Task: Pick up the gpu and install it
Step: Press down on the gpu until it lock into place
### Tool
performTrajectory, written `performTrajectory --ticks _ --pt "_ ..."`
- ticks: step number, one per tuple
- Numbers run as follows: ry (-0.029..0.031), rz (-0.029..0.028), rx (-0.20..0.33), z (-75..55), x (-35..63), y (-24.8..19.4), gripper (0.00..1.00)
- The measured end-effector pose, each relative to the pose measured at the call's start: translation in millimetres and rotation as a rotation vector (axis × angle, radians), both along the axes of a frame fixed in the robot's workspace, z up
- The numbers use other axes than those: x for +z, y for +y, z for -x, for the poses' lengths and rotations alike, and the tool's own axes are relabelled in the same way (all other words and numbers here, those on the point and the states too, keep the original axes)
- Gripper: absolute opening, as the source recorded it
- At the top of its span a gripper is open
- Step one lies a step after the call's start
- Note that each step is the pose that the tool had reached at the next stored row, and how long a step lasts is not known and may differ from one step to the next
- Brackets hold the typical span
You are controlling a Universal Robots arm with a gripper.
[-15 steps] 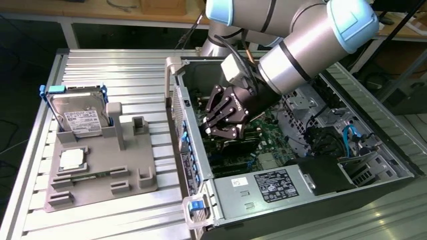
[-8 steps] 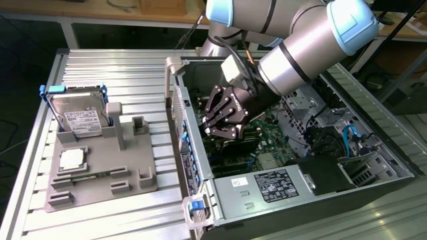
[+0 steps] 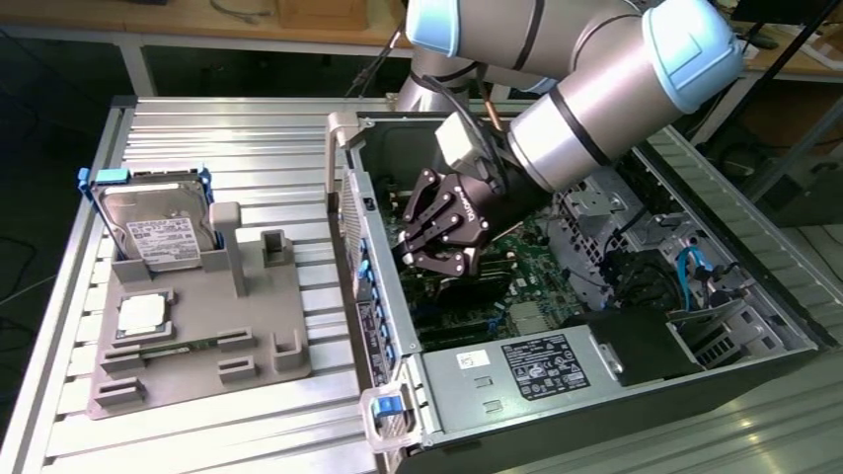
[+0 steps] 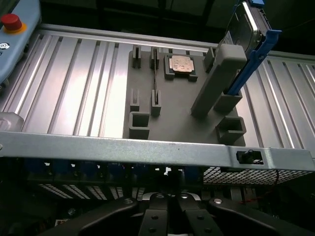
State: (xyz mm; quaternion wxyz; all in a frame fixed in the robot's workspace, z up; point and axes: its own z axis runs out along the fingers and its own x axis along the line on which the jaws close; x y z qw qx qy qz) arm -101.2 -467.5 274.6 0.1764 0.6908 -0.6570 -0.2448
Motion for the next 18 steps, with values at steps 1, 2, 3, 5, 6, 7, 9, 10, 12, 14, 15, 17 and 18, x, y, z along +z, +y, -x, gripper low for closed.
performTrajectory --ticks 1,2,3,5,6,7,9,10,12,14,15,17,18 --pt "0.0003 0.0007 0.0 0.0 -1.3 0.0 0.11" --pt "0.0002 0.0004 0.0 -0.1 -2.1 -0.1 0.11" --pt "0.0002 0.0003 0.0 0.0 -2.2 -0.1 0.11" --pt "0.0001 -0.0003 0.0 0.1 -2.6 0.0 0.11" --pt "-0.0001 -0.0003 0.0 0.0 -2.6 0.0 0.11" --pt "-0.0001 -0.0003 0.0 0.0 -2.6 0.0 0.11" --pt "-0.0006 -0.0012 0.0 -0.2 -1.3 0.1 0.11" --pt "-0.0011 -0.0028 -0.001 -0.8 0.3 0.3 0.11" --pt "0.0001 0.0 0.0 -3.7 5.1 0.1 0.11" --pt "-0.0002 -0.0008 0.0 -5.0 5.2 0.2 0.11" --pt "-0.0004 -0.001 0.0 -5.0 5.0 0.2 0.11" --pt "-0.0042 -0.0003 0.0 -4.5 3.4 0.8 0.11" --pt "-0.0063 -0.0005 0.0 -4.0 2.4 0.9 0.11"
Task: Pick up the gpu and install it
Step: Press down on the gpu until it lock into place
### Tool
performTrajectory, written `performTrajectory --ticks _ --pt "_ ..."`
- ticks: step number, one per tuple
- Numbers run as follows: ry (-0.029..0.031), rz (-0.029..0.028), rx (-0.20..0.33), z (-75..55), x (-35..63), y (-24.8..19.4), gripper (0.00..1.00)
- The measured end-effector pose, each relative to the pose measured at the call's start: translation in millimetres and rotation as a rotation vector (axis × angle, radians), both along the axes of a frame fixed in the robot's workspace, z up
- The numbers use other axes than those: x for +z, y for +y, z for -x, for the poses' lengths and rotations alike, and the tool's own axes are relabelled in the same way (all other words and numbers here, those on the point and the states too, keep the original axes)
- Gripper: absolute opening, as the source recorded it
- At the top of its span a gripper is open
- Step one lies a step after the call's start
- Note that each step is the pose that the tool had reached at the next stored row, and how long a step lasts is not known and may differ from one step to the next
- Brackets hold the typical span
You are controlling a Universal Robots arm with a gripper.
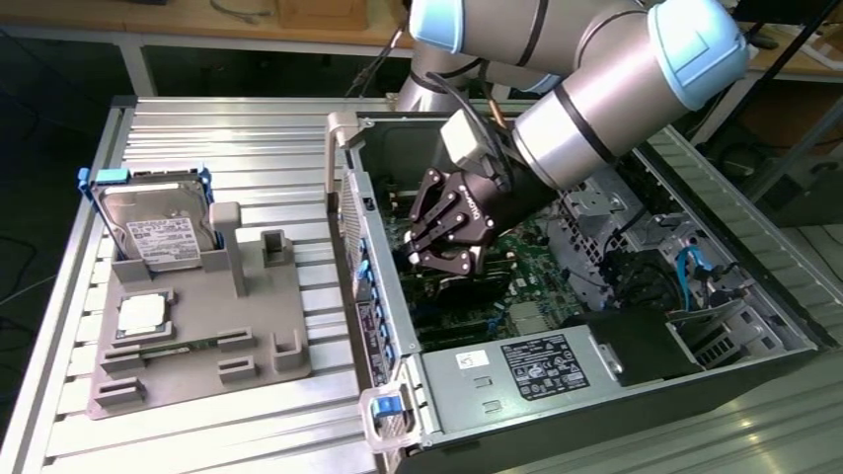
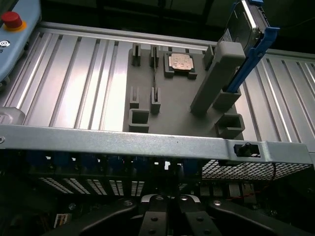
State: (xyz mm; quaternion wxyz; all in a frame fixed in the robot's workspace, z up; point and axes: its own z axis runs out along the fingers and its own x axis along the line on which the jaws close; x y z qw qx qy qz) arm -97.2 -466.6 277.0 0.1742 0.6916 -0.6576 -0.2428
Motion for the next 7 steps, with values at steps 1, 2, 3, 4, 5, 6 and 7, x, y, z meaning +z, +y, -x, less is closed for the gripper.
performTrajectory --ticks 1,2,3,4,5,6,7 --pt "-0.0015 0.0001 0.0 0.1 -0.5 0.0 0.11" --pt "-0.0015 0.0002 0.0 0.1 -0.5 0.0 0.11" --pt "-0.0015 0.0002 0.0 0.1 -0.5 0.0 0.11" --pt "-0.0015 0.0001 0.0 0.1 -0.5 0.0 0.11" --pt "-0.0015 0.0001 0.0 0.1 -0.5 0.0 0.11" --pt "-0.0016 0.0001 0.0 0.1 -0.5 0.0 0.11" --pt "-0.0015 0.0001 0.0 0.1 -0.5 0.0 0.11"
